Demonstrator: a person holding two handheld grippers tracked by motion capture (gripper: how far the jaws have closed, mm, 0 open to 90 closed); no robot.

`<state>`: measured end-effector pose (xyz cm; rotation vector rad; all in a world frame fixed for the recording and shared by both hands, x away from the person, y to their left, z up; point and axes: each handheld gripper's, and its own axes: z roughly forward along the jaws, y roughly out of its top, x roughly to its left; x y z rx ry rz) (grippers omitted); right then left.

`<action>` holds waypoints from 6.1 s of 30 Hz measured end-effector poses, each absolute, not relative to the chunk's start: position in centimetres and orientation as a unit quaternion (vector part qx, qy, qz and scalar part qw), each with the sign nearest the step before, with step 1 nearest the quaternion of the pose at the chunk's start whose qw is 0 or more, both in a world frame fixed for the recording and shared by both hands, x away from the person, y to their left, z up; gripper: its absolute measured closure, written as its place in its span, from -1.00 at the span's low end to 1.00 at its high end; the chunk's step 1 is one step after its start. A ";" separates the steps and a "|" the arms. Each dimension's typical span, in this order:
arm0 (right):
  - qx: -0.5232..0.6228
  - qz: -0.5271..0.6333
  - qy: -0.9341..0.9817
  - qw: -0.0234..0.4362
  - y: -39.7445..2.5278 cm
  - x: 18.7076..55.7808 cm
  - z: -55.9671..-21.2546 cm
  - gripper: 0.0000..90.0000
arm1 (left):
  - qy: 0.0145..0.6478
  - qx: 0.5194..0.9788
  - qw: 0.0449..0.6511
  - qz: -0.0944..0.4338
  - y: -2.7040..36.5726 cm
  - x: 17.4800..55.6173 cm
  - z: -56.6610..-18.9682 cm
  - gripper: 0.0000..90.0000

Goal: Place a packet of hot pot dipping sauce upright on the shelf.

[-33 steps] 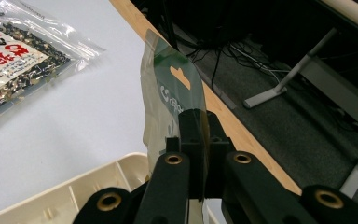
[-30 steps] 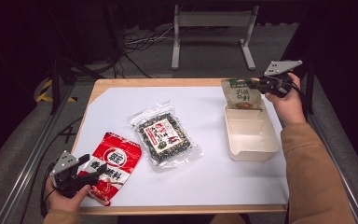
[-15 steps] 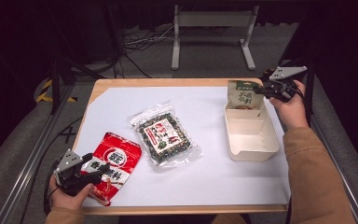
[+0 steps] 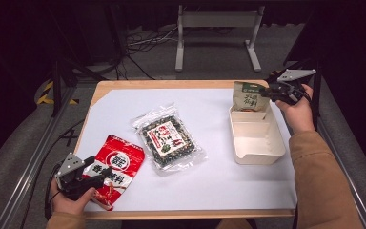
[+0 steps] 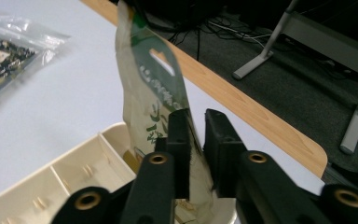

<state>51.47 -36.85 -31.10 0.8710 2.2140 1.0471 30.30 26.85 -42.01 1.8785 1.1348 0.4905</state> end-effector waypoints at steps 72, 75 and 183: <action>0.287 0.491 0.802 0.181 -26.3 33.7 -36.2 -0.23 | 0.385 0.806 0.430 0.133 23.9 32.9 -39.9 -0.65; 0.285 0.485 0.807 0.176 -25.9 33.7 -36.8 -0.23 | 0.381 0.810 0.428 0.128 24.1 33.5 -39.1 -0.63; 0.236 0.486 0.830 0.139 -23.5 33.4 -39.8 -0.35 | 0.386 0.877 0.275 0.075 26.0 45.7 -43.4 0.77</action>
